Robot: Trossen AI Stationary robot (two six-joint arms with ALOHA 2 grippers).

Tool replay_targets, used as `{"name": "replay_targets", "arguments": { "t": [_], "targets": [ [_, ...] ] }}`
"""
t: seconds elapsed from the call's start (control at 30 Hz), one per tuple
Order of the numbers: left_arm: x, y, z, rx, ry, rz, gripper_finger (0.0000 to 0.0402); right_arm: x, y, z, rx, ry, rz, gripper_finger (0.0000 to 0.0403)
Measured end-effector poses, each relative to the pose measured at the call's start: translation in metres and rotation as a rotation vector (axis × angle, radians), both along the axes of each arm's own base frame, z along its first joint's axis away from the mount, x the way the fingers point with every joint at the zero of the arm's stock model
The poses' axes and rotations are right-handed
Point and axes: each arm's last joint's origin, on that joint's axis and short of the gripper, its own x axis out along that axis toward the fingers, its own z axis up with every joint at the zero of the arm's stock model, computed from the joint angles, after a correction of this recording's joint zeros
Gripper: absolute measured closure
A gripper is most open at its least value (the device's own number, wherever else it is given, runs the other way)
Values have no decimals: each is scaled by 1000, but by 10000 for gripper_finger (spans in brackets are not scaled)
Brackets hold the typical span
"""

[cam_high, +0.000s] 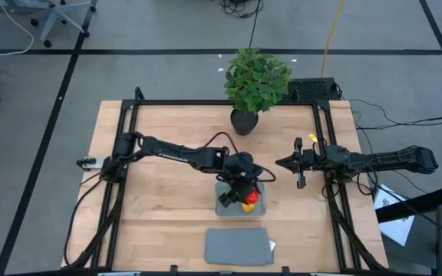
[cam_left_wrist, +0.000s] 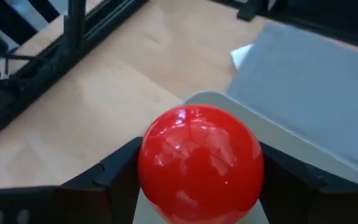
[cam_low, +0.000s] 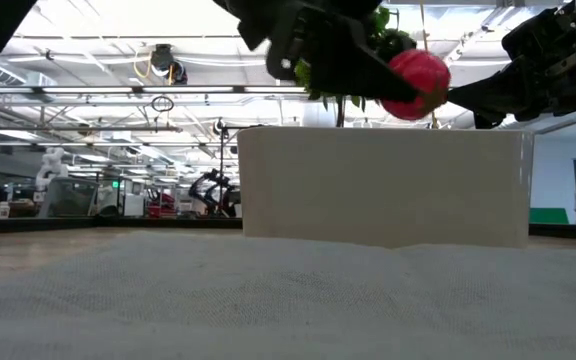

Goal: Pick and placing Produce into tupperware
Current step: Put the tomato into the bin

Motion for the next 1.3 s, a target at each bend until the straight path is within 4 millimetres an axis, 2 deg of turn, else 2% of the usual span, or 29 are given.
{"name": "replay_targets", "arguments": {
  "t": [0.23,0.67,1.3],
  "targets": [
    [7,5,-22,-23,28,-17,147,0,0,-1,0,8,0,403],
    [14,3,-48,-72,57,-47,147,2,0,-3,-3,29,-1,403],
    [13,5,-56,74,38,-81,138,2,0,-3,-3,28,-1,403]
  ]
}}
